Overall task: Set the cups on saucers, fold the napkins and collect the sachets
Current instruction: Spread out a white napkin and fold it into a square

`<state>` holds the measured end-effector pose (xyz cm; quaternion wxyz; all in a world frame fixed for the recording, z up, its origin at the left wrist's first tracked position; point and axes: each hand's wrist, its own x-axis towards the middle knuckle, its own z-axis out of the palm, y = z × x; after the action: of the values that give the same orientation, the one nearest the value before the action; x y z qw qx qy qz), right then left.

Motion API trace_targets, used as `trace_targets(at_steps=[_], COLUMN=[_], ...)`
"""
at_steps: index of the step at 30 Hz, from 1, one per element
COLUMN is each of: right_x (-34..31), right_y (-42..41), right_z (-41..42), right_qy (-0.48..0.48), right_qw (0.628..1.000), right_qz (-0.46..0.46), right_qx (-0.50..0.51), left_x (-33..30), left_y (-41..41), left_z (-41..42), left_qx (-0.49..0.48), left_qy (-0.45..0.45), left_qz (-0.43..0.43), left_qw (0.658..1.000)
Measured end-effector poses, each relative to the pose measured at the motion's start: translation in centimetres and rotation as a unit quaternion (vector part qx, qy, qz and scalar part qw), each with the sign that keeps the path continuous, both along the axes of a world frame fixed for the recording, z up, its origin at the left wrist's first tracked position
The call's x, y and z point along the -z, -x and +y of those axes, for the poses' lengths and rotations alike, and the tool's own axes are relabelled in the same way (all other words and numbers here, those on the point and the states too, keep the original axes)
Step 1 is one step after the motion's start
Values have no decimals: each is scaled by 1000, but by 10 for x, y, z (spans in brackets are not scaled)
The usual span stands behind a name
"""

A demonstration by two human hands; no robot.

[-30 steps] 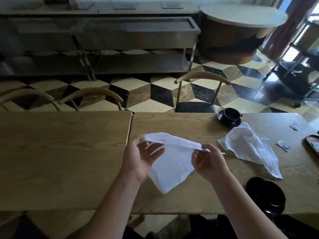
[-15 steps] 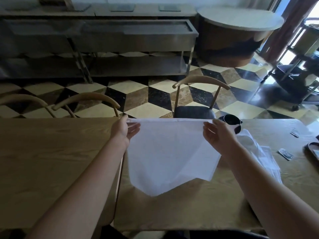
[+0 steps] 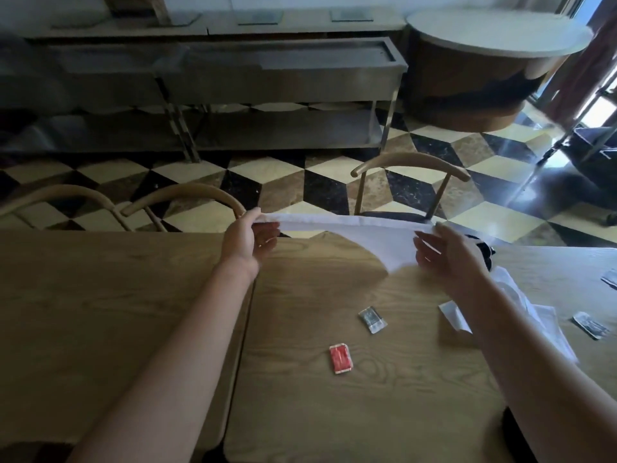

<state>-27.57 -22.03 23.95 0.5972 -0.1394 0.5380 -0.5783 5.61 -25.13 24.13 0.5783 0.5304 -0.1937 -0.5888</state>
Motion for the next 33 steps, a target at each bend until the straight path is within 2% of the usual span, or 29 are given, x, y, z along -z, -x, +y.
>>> trace_targets(at_steps=[7,13,16,20,25,29,33], right_x=[88,162,189,214,228,233,230], right_y=[-5,-10,-11,-11,-6,0,5], right_z=[66,134,168,215,262,279,271], right_qy=[-142,-289,-344,-395,-432,-438,-421], right_qw=[990,956,935,908,890,886,899], right_qz=[-6,23,63,101,116,114,109], right_qx=[-14,-32,-57,-94,-86,-99,-51], left_x=[116,197,223,247,257,251,242], left_y=[-8,-13,-16,-23,-38,-45,-42], left_z=[65,128,162,204,246,262,265], left_qx=[4,49,75,109,149,173,221], left_qy=[-156,-303,-340,-371,-416,-417,-410], left_qz=[-54,-134,-162,-173,-158,-159,-157], left_qw=[986,942,923,906,883,878,871])
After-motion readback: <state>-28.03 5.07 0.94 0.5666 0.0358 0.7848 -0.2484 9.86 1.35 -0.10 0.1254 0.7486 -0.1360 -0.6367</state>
